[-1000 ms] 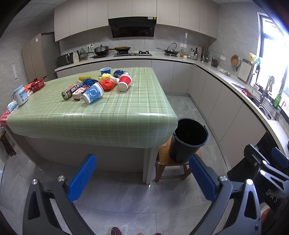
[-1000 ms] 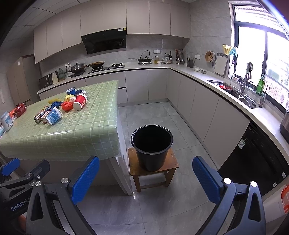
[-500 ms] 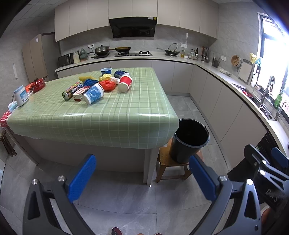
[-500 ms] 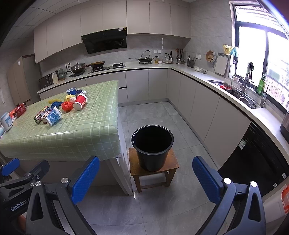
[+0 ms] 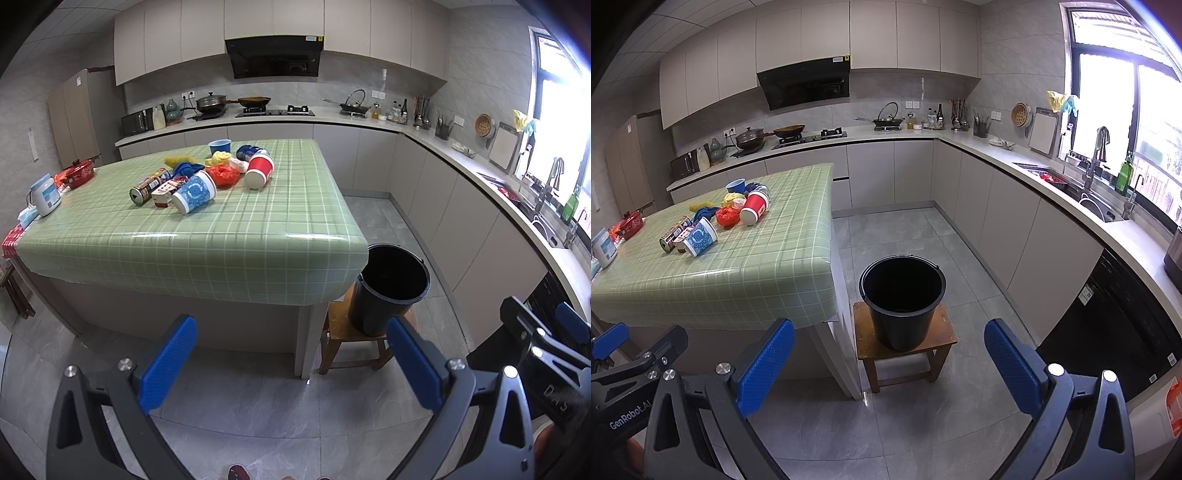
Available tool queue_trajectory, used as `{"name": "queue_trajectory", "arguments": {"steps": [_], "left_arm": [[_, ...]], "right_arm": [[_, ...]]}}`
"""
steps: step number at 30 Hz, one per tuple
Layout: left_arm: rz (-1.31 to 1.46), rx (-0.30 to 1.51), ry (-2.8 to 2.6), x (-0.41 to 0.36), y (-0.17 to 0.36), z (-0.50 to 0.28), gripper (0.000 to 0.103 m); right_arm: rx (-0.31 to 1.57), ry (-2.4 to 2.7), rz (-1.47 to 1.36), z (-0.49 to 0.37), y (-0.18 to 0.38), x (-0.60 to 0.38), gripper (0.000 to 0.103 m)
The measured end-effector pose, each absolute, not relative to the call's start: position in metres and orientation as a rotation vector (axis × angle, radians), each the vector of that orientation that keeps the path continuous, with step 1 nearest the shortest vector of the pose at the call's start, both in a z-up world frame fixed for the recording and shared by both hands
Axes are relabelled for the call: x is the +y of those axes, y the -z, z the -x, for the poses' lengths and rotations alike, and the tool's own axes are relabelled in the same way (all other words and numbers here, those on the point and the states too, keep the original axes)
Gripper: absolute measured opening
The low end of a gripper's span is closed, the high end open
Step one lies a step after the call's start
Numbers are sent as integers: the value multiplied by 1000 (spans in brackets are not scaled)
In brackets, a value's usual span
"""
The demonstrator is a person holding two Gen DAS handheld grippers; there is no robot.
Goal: Collect trash
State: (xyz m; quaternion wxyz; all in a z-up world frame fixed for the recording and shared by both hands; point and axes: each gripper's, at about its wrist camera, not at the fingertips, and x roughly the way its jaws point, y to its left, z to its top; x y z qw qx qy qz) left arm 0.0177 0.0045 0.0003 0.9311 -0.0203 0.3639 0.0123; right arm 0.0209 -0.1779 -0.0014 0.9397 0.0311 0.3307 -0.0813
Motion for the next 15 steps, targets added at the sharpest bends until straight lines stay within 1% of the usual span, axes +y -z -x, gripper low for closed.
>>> {"name": "queue_trajectory", "arguments": {"steps": [15], "left_arm": [[45,745,-27,7,0,-18,103]], "right_arm": [[676,160,-59,-22,1,-176,103]]}}
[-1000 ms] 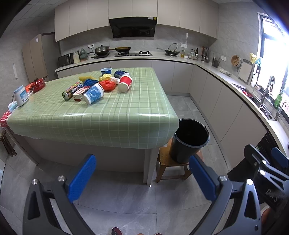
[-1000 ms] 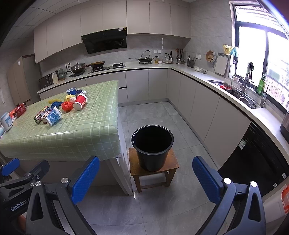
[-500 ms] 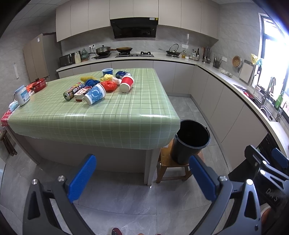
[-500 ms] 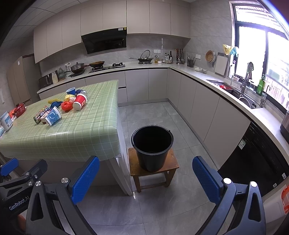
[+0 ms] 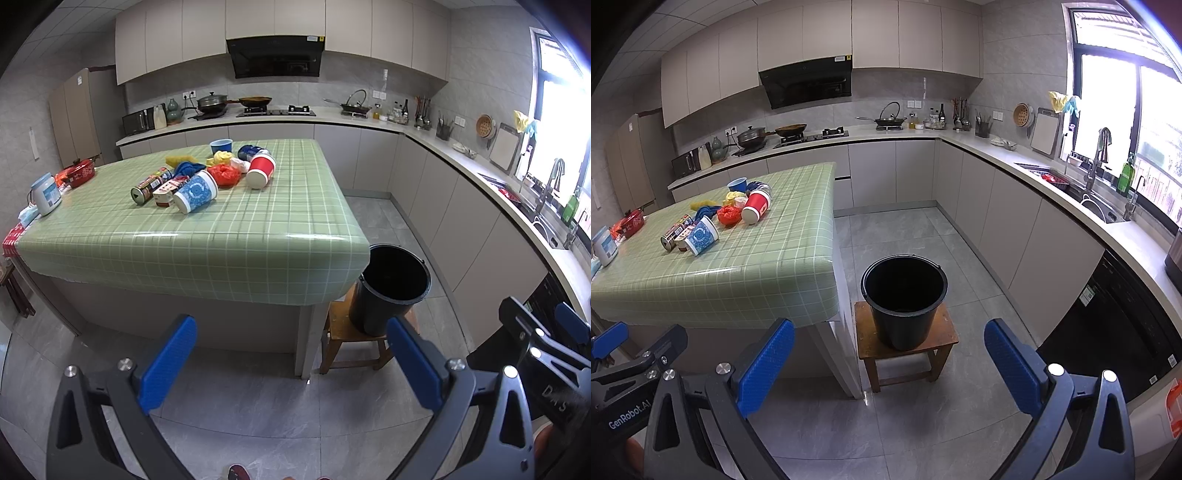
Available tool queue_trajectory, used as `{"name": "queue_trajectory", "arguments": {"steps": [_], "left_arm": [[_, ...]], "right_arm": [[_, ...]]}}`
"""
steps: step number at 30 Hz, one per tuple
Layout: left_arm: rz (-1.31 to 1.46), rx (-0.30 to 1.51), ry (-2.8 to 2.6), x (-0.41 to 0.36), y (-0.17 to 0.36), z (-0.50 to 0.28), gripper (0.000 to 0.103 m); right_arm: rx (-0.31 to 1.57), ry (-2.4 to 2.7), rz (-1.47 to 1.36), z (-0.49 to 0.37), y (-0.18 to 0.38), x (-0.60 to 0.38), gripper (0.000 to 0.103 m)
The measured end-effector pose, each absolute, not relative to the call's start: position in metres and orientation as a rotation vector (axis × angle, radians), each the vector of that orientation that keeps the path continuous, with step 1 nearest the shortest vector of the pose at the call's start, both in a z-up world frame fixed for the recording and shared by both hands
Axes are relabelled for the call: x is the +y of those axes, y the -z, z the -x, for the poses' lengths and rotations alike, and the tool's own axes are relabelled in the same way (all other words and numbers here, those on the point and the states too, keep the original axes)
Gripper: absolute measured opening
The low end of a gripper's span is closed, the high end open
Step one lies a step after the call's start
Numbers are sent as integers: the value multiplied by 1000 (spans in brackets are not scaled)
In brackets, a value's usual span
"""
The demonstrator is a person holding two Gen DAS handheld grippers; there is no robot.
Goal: Collect trash
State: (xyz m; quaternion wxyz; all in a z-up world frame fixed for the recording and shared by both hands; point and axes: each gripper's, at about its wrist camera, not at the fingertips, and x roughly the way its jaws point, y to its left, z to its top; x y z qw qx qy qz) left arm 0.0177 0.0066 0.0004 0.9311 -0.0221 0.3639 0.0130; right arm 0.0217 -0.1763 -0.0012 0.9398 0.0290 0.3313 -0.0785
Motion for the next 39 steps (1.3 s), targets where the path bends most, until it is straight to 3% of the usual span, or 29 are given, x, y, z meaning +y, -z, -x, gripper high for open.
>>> {"name": "queue_trajectory", "arguments": {"steps": [21,39], "left_arm": [[72,753,-79,59,3,-27,103],[60,748,-206,193,12,-69,103]], "right_arm": [[672,118,-24,-39,-3,-128,103],[643,11,-28,-100,-1,13,103]]}}
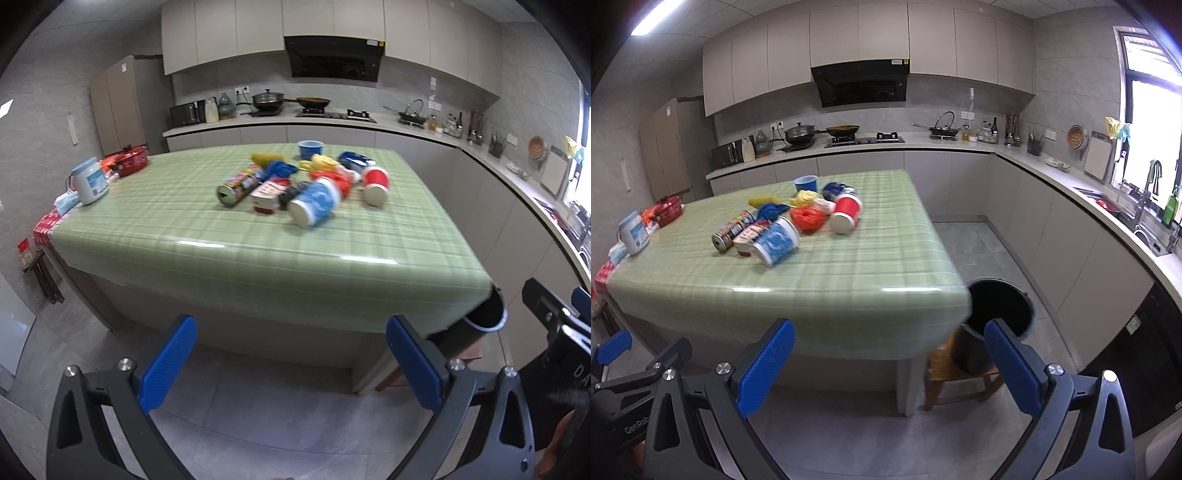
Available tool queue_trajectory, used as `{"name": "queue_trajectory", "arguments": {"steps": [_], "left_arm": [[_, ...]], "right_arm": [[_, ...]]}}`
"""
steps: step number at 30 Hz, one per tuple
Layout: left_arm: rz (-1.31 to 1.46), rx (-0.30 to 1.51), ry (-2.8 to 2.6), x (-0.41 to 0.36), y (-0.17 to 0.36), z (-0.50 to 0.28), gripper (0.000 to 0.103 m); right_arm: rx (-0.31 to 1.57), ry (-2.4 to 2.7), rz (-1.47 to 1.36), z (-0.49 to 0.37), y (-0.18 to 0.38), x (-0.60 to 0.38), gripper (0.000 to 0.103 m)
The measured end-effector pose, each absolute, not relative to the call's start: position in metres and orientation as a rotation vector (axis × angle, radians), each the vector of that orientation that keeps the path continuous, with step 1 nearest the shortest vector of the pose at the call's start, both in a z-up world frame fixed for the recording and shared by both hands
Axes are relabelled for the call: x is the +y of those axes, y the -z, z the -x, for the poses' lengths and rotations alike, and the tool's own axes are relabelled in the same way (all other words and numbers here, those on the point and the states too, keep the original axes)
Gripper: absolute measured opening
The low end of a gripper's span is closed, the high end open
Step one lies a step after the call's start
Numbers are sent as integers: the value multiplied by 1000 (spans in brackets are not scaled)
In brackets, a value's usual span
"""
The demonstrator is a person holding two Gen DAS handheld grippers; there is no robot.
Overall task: Collect trash
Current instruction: 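Move both tools toward the trash items on the island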
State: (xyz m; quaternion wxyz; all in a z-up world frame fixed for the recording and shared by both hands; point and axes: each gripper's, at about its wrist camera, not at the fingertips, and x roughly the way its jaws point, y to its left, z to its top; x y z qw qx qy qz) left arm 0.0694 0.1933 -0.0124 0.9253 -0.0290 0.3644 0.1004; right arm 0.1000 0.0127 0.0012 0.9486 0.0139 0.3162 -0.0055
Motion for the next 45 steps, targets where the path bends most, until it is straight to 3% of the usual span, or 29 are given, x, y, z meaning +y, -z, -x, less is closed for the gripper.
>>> {"name": "queue_trajectory", "arguments": {"steps": [15,28,45], "left_arm": [[68,760,-262,292,26,-142,103],[71,790,-280,333,32,-231,103],[3,815,-157,362,53,-336,103]], "right_arm": [[662,-17,-32,-181,9,111,103],[704,-32,-34,-304,24,150,103],[737,116,-82,-379,53,175,103]]}}
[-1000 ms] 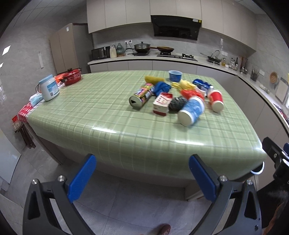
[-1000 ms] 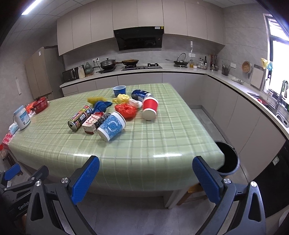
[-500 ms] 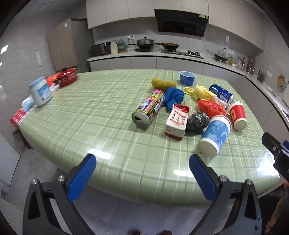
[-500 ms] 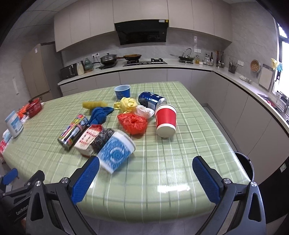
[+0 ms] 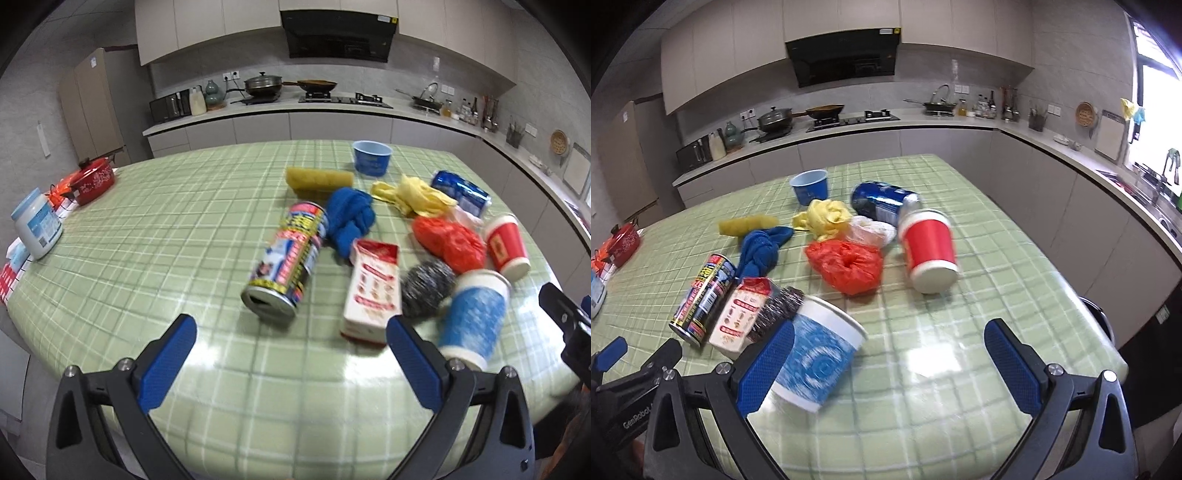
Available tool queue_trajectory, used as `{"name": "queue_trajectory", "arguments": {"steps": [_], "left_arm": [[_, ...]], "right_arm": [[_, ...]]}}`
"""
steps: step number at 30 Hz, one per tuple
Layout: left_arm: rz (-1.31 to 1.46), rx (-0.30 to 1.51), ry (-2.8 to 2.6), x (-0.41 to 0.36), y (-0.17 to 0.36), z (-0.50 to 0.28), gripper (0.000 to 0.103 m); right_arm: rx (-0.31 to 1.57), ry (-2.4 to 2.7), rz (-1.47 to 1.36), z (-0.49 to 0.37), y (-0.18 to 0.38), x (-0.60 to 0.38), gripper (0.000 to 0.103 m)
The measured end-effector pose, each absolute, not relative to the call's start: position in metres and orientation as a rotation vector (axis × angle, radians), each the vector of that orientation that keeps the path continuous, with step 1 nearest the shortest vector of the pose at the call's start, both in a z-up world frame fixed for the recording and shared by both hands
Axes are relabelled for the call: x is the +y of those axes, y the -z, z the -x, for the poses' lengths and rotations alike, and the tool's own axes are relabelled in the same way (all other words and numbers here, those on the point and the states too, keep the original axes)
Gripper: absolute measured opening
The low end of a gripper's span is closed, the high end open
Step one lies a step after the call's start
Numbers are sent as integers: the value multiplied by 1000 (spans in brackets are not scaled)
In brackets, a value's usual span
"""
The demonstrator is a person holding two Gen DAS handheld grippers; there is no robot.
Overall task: Collect trash
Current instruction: 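Move both tools toward the trash items on the island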
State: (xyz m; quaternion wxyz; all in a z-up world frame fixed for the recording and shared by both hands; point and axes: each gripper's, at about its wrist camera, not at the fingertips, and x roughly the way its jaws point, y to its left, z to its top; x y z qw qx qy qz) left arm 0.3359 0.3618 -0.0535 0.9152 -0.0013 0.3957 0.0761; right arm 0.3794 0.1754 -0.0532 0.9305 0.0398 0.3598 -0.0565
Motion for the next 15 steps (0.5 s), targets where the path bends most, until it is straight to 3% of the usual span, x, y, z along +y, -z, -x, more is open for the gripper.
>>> {"name": "queue_trajectory", "arguments": {"steps": [15], "left_arm": [[-45,861,-40,403,73,-398,103]], "right_arm": [[776,232,-107,-414,76,220,103]]}}
